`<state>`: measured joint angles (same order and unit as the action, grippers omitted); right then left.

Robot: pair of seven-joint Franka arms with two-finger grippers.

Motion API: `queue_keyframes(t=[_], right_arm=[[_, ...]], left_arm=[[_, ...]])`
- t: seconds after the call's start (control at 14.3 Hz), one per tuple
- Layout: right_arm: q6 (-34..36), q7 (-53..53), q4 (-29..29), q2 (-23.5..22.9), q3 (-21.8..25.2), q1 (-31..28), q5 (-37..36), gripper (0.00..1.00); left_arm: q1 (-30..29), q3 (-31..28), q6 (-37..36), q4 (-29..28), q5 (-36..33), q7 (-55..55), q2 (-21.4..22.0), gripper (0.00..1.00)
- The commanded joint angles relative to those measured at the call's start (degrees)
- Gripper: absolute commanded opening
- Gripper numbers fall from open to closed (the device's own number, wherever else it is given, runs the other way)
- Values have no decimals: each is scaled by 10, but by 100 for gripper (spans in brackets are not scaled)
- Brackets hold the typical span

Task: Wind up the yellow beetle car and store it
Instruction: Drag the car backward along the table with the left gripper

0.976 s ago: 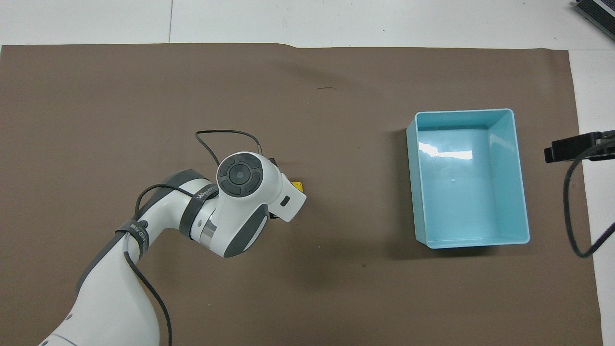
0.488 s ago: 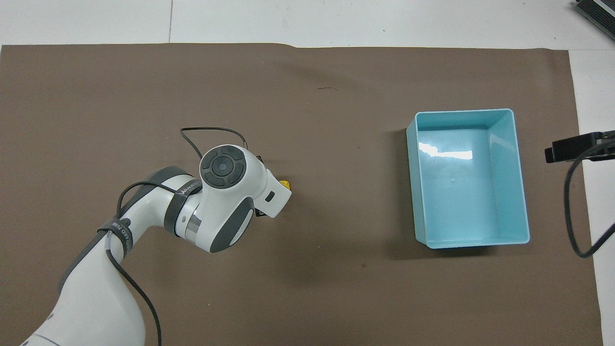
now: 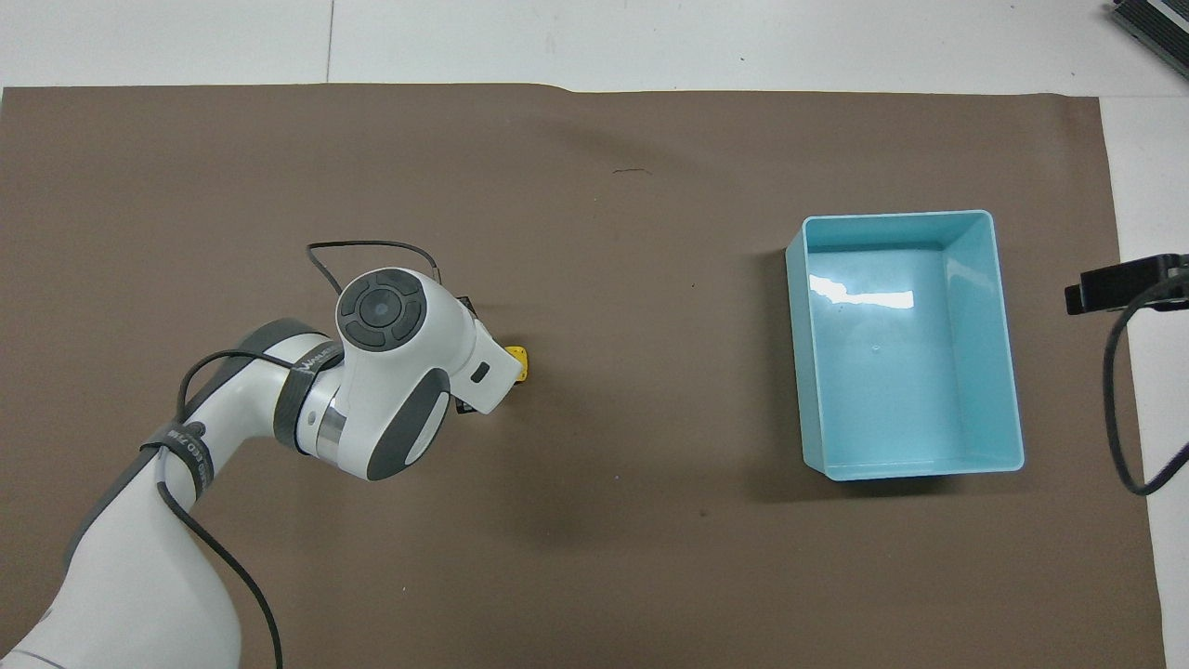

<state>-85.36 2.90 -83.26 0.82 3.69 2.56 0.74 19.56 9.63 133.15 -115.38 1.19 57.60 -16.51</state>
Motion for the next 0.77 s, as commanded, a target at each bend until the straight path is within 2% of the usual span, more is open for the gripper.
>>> queue_keyframes(t=[0.0,0.7], right_arm=[[11,-7,-5,9,-2,-4,0,100],[11,-3,-13,15,-3,-4,0,100]], left_arm=[[-25,-4,20,-20,-19,21,-9,0],[-73,-4,11,-25,-19,100,-9,0]])
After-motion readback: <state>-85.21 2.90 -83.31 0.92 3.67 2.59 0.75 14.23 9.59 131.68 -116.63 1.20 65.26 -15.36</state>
